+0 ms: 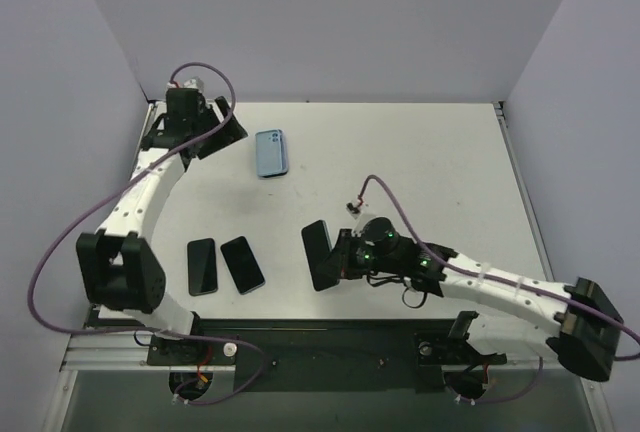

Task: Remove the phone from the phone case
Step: Place the phone at the center of the board.

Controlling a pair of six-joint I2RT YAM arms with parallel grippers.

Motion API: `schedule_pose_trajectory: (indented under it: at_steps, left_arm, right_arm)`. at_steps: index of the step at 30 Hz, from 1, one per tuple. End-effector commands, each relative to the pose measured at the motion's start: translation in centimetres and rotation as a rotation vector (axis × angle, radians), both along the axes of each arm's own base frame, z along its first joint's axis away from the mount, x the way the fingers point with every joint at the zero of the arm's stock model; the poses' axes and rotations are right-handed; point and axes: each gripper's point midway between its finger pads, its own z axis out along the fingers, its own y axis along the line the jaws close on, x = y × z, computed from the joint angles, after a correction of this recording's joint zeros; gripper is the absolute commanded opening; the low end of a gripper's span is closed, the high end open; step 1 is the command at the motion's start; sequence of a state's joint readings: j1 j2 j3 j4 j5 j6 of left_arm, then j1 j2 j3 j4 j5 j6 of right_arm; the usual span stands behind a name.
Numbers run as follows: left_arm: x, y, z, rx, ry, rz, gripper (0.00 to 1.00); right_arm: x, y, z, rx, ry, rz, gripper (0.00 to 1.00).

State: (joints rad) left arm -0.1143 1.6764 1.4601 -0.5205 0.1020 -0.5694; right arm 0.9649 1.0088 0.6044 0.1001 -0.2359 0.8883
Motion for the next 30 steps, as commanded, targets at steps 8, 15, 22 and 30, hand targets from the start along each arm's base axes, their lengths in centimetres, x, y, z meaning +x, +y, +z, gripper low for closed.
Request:
schedule_pose_trajectory:
  at_steps: [8, 15, 22, 30]
  left_arm:
    - [-5.5, 3.0, 10.4, 0.162, -0.463, 0.019, 0.85]
    - [-6.1, 2.6, 11.3, 0.134, -0.503, -0.001, 0.84]
    - [-6.5, 2.6, 11.5, 0.13, -0.524, 0.0, 0.84]
    - [-6.7, 2.3, 11.7, 0.108, -0.531, -0.01, 0.84]
  right_arm:
    - [2.7, 13.1, -2.0, 0.108, -0.022, 0.121, 0.0]
    - [3.2, 14.7, -5.3, 0.057, -0.001, 0.128, 0.0]
    - [4.7, 13.5, -8.9, -0.072, -0.014, 0.122, 0.0]
    - [5.8, 16.0, -9.3, 0.021, 0.048, 0.101, 0.0]
